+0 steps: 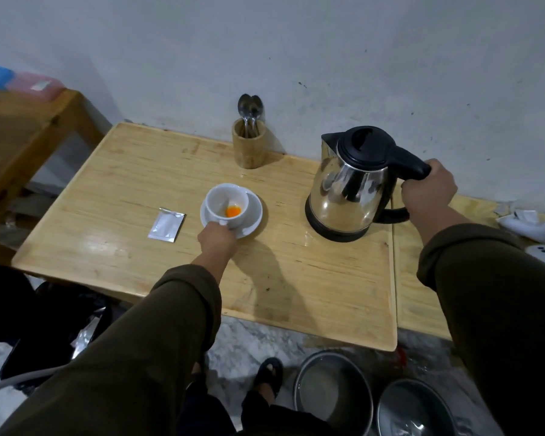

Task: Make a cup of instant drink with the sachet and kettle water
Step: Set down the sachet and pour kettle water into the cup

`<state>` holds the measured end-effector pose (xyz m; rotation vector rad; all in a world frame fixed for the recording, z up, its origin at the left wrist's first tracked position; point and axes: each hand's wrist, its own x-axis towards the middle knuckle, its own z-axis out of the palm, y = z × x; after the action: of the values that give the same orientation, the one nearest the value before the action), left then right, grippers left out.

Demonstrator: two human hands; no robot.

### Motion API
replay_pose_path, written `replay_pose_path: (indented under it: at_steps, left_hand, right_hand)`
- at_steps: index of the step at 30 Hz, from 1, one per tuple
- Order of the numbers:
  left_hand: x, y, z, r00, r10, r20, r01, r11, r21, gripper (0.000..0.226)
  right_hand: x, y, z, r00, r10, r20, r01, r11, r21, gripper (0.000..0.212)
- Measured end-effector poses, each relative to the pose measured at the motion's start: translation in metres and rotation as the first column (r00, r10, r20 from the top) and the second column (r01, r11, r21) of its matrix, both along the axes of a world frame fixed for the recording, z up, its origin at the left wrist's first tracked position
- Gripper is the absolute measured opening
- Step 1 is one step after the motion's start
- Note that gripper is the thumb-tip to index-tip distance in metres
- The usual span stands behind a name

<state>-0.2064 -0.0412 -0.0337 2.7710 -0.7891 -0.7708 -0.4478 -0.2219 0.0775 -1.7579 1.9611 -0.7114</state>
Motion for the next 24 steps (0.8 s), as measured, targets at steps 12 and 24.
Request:
replay_pose_path:
  at_steps: [12,24]
  left_hand:
    - [0.01,0.006,-0.004,0.98,0.118,-0.16,-0.141,0.979,-0.144,0.046]
    - [0.023,0.01,-0.009,0.988,0.055,-0.144,-0.074,0.989,-0.128,0.043]
  right_hand:
    - [0.035,0.01,0.029,0.977,0.154,-0.149,-0.171,0.979,-0.113,0.031]
    - [0.072,0.022,0.045,0.909,0.342,-0.238,-0.377,0.919,-0.119,0.03]
